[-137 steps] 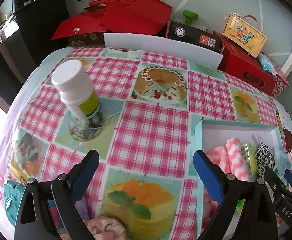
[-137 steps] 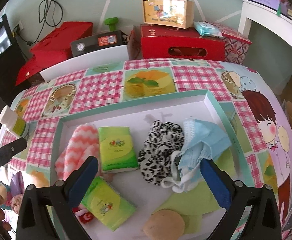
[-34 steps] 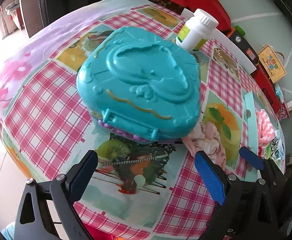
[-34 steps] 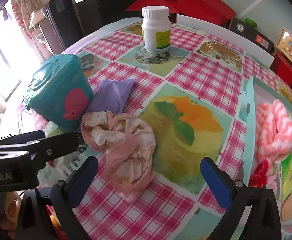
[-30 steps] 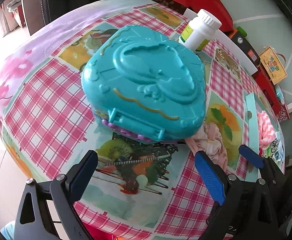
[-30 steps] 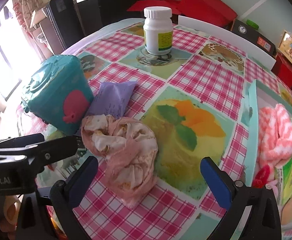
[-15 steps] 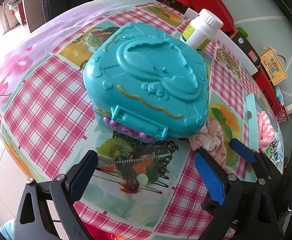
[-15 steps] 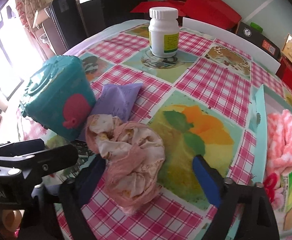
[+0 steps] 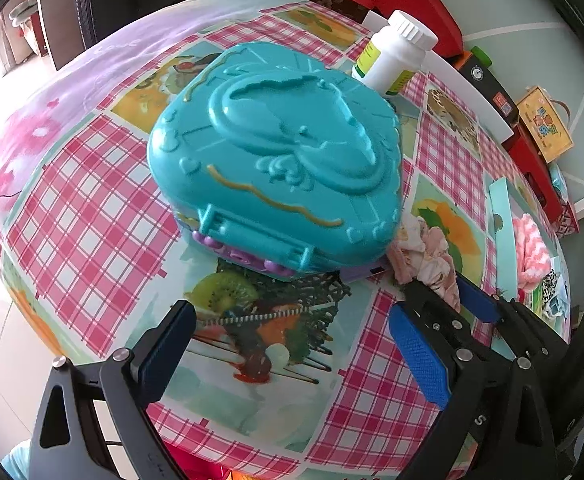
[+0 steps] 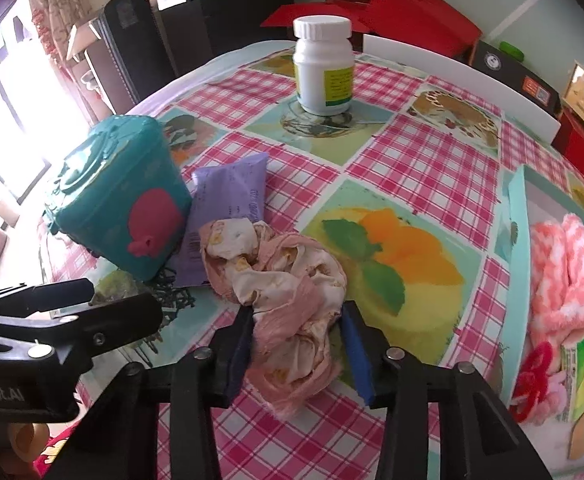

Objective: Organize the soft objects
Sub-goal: 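Grasp the pink floral scrunchie with the right tool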

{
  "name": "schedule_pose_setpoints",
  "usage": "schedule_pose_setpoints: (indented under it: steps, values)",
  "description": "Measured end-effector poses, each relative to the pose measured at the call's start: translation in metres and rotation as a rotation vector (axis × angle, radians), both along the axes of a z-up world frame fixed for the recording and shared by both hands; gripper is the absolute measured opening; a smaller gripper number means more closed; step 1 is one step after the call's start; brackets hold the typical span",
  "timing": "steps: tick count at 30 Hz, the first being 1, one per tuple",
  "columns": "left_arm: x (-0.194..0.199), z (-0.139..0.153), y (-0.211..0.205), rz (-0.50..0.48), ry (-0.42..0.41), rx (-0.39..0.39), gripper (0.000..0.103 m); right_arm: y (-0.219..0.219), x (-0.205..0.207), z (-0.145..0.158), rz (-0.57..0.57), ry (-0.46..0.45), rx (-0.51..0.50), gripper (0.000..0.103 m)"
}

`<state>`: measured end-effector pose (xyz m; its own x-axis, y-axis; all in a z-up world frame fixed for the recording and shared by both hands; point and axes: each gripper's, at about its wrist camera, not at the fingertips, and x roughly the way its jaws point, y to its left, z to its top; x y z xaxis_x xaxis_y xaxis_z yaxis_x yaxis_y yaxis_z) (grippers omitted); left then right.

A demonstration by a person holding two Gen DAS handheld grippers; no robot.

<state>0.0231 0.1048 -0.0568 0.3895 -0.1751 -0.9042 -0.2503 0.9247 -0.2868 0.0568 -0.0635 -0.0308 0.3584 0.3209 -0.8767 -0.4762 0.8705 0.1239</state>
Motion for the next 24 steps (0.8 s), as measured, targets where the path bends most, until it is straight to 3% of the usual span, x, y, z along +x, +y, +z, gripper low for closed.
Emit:
schedule_pose_setpoints:
  steps: [9, 14, 24]
  values:
    - [0.001, 0.004, -0.013, -0.024, -0.01, 0.015, 0.097, -0.023, 0.002, 0.0, -0.075, 0.017, 0.013, 0.044]
    - [0.003, 0.009, -0.025, -0.047, -0.023, 0.025, 0.097, -0.041, 0.002, 0.0, -0.123, 0.028, 0.02, 0.036]
    - [0.01, 0.017, -0.05, -0.1, -0.038, 0.053, 0.097, -0.065, 0.002, 0.004, -0.165, 0.036, 0.084, 0.03]
